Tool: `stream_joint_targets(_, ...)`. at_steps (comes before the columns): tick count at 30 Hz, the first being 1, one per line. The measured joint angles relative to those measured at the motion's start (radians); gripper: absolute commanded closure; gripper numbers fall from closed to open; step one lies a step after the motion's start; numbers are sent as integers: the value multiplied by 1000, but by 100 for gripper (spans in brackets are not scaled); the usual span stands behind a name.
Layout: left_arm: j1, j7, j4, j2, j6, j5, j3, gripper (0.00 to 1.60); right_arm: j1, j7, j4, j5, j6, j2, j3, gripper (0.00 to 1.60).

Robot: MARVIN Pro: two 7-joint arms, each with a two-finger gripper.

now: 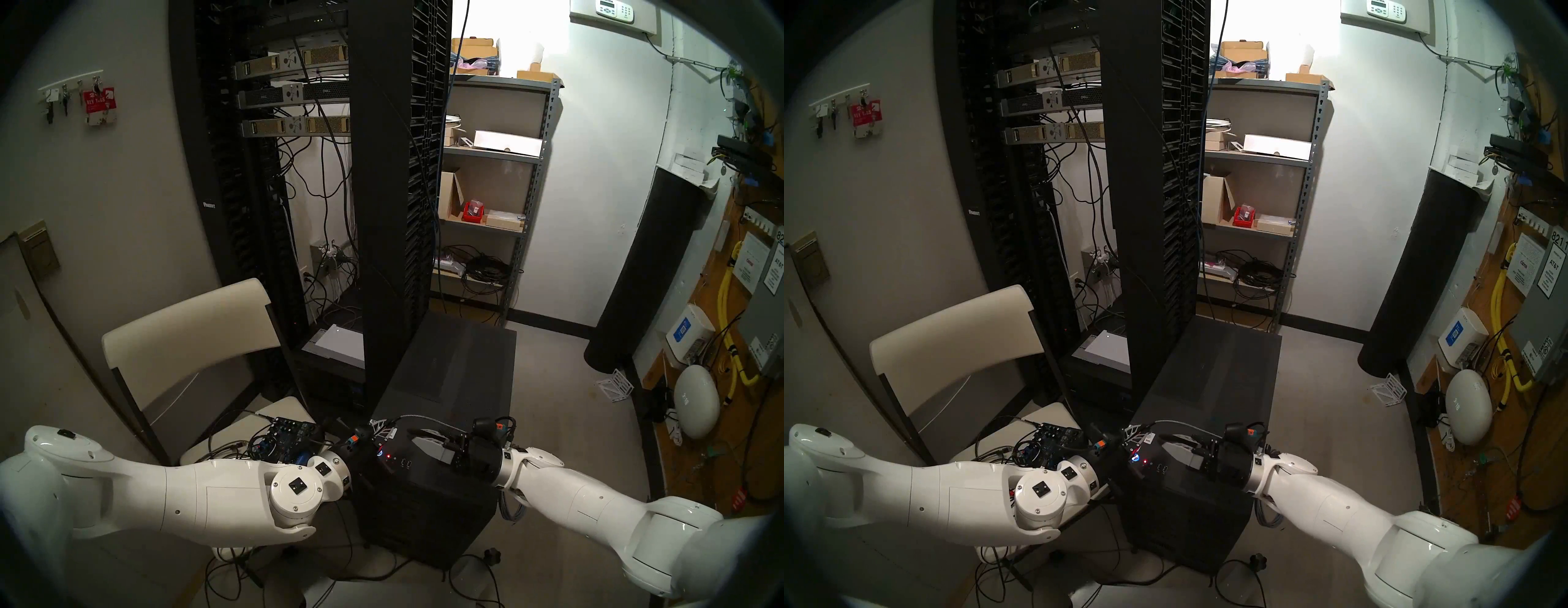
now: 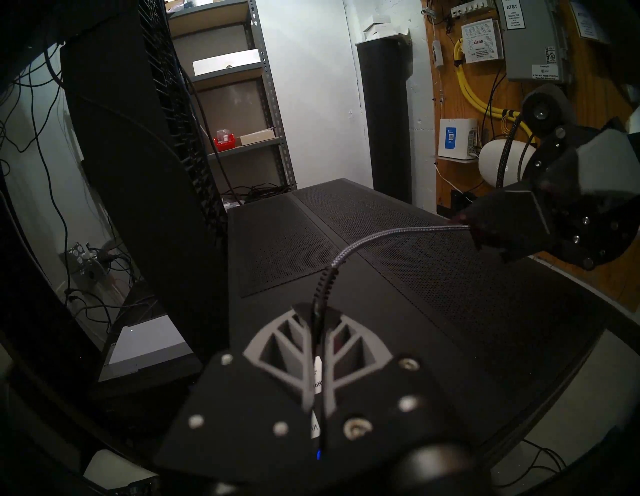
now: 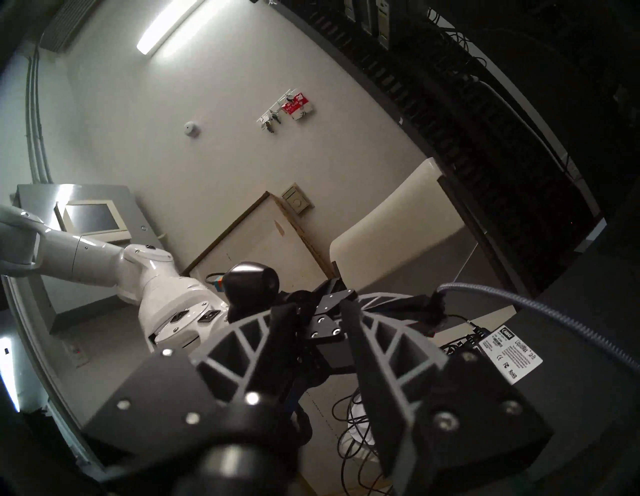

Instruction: Insert the cable into the workstation's USB slot

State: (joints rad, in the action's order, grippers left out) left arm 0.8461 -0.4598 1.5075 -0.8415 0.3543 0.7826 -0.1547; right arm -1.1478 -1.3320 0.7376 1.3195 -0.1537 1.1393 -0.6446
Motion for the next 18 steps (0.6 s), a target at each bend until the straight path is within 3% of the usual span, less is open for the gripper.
stream_joint_targets(7,1,-1,7,3,5,2,0,160,13,48,-56,13,27,42,-12,65)
stream_joint_targets(18,2,-3,14,8,9,10,0,160,40,68,-154,10,23,94,-16,79)
